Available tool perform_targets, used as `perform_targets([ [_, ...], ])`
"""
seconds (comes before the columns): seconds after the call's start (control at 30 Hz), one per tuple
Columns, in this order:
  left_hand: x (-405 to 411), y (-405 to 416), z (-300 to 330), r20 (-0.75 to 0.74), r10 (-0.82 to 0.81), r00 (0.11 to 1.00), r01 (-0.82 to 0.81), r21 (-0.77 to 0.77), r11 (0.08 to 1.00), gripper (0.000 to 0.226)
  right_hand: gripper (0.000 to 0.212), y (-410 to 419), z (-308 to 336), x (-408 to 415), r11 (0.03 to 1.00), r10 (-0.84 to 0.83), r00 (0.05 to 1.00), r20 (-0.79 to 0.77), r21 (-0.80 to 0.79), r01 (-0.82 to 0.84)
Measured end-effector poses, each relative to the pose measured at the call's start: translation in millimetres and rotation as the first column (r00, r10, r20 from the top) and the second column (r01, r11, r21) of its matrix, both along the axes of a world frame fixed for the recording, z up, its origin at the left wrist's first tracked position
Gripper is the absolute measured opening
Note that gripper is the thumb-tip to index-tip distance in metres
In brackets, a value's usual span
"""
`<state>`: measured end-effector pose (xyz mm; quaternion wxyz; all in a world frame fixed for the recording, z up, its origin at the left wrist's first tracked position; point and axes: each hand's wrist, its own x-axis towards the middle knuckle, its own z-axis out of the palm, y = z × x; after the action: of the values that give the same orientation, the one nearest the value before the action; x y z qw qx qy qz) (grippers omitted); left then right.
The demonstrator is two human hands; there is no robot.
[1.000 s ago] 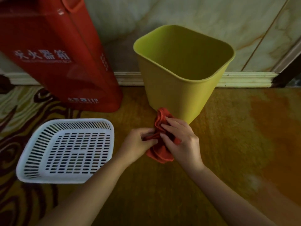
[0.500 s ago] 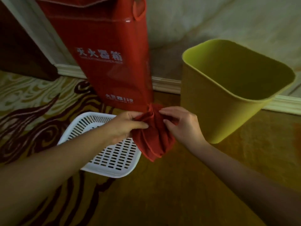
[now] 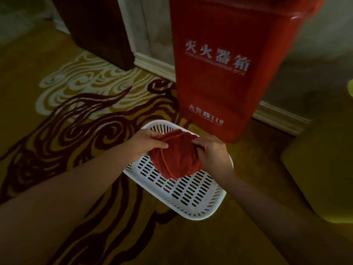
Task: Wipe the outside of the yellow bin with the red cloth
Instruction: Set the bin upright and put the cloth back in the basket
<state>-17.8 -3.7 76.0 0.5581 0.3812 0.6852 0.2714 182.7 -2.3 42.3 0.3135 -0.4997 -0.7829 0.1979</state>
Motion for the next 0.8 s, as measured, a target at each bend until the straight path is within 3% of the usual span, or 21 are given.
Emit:
perform_targets([
  [0.17, -40, 2, -68, -0.002, 0.082, 0.997, -0.081, -0.159, 0.984, 0.024, 0.031, -5, -51, -30, 0.978, 0.205, 0.952, 0.227, -0.009, -0.209],
  [0.3, -49, 1, -106, -0.080, 0.085, 0.993, -0.099, -0.192, 0.976, 0.021, 0.042, -13, -87, -40, 0.953, 0.290, 0.881, 0.373, -0.029, -0.302],
  [0.5, -45, 15, -125, -0.248, 0.000, 0.969, -0.042, -0.164, 0.986, 0.031, 0.040, 1, -108, -46, 0.957, 0.288, 0.882, 0.373, -0.105, -0.269],
  [0.6, -43, 24, -125, -0.303, -0.026, 0.953, -0.016, -0.136, 0.991, 0.031, 0.027, 12, -111, -48, 0.973, 0.222, 0.941, 0.255, -0.125, -0.195],
  [0.67, -45, 27, -126, -0.328, -0.051, 0.943, 0.005, -0.139, 0.990, 0.030, 0.030, 18, -114, -47, 0.967, 0.184, 0.969, 0.166, -0.208, -0.148],
  [0.8, -49, 29, -131, -0.381, -0.084, 0.921, 0.038, -0.127, 0.991, 0.030, 0.033, 23, -119, -45, 0.958, 0.176, 0.973, 0.146, -0.251, -0.135],
])
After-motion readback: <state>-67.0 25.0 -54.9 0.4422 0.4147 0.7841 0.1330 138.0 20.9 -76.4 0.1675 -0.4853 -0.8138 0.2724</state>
